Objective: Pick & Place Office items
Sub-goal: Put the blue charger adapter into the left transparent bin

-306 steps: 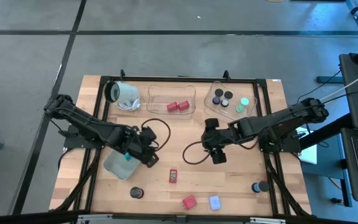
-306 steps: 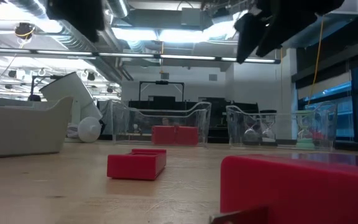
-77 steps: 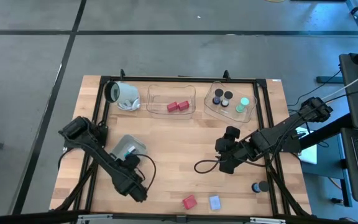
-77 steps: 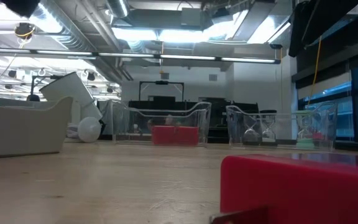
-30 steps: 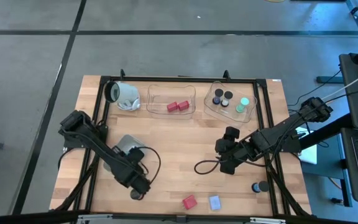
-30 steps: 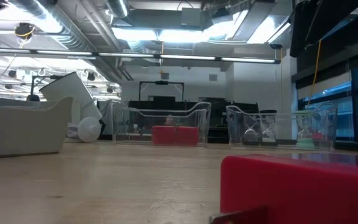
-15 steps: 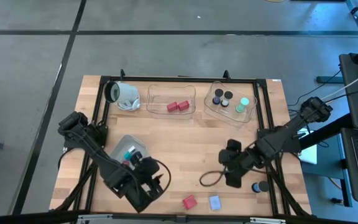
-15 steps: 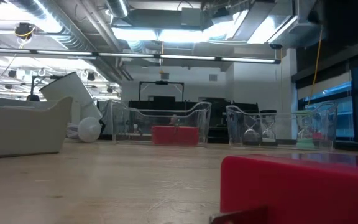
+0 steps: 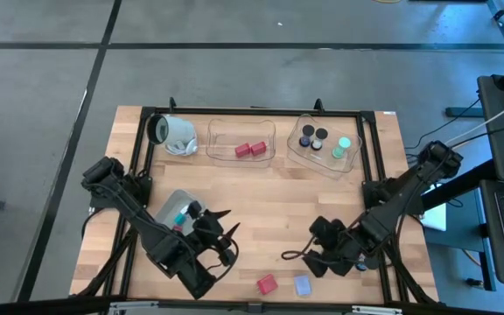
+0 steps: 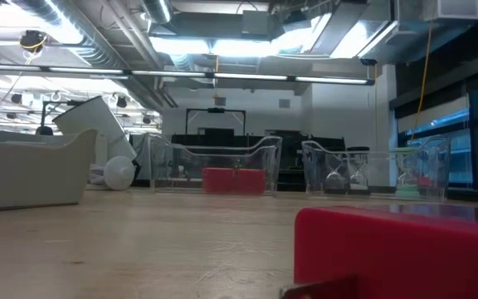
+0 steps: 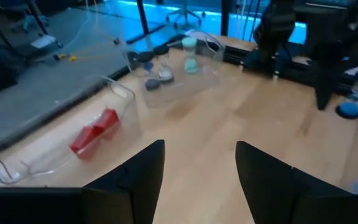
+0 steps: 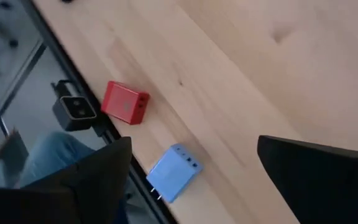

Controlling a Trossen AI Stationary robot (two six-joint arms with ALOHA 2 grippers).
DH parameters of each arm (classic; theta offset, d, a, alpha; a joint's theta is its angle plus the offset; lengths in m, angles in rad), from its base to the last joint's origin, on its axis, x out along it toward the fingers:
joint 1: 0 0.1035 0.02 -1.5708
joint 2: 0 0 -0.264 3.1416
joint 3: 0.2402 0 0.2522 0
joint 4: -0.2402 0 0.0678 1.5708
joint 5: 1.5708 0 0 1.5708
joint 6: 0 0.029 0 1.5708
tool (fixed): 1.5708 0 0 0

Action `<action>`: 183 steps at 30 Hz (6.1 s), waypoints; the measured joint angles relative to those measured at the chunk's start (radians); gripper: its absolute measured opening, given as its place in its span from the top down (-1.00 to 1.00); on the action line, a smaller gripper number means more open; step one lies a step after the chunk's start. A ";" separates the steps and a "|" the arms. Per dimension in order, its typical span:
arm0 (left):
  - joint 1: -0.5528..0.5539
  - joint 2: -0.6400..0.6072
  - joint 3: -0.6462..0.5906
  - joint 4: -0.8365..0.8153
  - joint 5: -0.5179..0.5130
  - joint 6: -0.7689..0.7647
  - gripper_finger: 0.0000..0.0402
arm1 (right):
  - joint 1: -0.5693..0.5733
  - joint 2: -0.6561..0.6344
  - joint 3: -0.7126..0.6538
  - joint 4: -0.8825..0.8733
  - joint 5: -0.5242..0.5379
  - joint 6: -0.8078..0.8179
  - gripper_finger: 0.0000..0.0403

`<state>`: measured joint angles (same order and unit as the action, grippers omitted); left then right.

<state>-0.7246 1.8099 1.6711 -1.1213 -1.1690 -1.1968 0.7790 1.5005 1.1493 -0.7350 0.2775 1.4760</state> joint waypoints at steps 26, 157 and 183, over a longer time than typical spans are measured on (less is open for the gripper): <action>0.014 0.008 -0.141 -0.002 -0.011 -0.055 0.06 | 0.004 0.342 0.000 0.239 -0.259 0.454 -0.70; 0.072 0.014 -0.144 -0.004 0.098 -0.011 0.07 | -0.031 0.444 0.062 0.236 -0.270 -1.469 -0.20; 0.084 0.014 -0.144 0.400 0.122 0.310 0.07 | 0.029 0.207 0.437 -0.273 0.271 -0.905 -0.08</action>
<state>-0.6410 1.8236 1.5272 -0.7210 -1.0474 -0.8871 0.8076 1.7079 1.5864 -1.0082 0.5486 0.5712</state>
